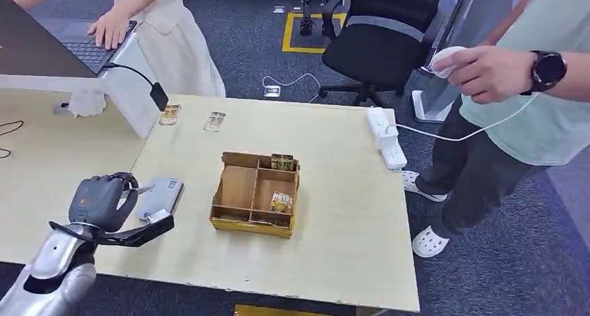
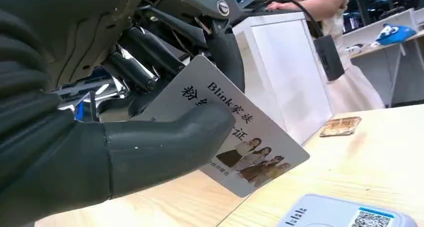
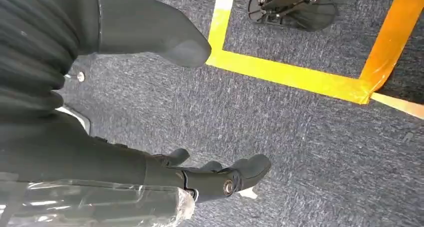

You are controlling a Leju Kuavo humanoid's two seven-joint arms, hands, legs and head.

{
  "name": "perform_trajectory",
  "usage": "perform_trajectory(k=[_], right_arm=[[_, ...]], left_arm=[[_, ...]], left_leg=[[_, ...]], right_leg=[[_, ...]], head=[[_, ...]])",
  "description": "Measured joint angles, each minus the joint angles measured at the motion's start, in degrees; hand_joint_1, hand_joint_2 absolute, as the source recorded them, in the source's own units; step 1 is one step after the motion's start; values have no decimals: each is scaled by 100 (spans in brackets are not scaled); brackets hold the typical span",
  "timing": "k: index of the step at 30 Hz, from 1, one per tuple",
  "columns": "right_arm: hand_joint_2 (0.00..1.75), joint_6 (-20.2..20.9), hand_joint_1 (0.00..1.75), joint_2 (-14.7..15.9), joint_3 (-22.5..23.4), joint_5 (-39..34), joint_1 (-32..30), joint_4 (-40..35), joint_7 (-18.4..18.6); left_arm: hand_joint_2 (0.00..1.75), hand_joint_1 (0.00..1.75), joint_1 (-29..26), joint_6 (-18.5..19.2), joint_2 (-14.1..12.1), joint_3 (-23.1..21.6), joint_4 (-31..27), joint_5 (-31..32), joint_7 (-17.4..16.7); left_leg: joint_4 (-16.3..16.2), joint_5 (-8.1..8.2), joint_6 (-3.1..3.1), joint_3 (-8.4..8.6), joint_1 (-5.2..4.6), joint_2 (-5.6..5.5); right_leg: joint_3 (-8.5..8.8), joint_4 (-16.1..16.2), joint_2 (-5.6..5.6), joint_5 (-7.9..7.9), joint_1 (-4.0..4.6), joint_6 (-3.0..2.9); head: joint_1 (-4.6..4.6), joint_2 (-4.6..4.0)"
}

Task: Pass the card to the sensor for recognition and then transmit it.

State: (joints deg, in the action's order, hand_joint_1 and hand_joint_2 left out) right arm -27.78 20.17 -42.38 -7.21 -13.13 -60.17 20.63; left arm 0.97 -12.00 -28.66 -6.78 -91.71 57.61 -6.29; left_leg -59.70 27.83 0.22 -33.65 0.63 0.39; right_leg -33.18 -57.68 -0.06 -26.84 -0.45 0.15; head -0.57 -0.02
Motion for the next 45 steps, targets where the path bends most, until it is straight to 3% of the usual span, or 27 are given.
perform_trajectory(k=[12, 28, 37, 45], right_arm=[[175, 52, 0, -55, 114, 83, -16, 2, -9], [175, 74, 0, -57, 142, 188, -36, -4, 63], [175, 164, 0, -94, 197, 304, -31, -4, 79], [175, 98, 0, -186, 286, 537, -88, -164, 363]], left_arm=[[175, 175, -81, -264, 374, -61, 308, 183, -122], [175, 175, -70, -426, 518, -76, 476, 203, -133], [175, 175, 315, -538, 667, -92, 813, 571, -350], [175, 175, 358, -756, 899, -212, 1241, 970, -647]], left_leg=[[0, 0, 0, -1, 0, 0], [0, 0, 0, 0, 0, 0], [0, -1, -1, 0, 0, 0], [0, 0, 0, -1, 0, 0]], right_leg=[[-1, 0, 0, 0, 0, 0], [-2, 0, 0, 0, 0, 0], [-2, 0, 0, 1, 0, 0], [-4, 0, 1, 0, 0, 0]], head=[[0, 0], [0, 0], [0, 0], [0, 0]])
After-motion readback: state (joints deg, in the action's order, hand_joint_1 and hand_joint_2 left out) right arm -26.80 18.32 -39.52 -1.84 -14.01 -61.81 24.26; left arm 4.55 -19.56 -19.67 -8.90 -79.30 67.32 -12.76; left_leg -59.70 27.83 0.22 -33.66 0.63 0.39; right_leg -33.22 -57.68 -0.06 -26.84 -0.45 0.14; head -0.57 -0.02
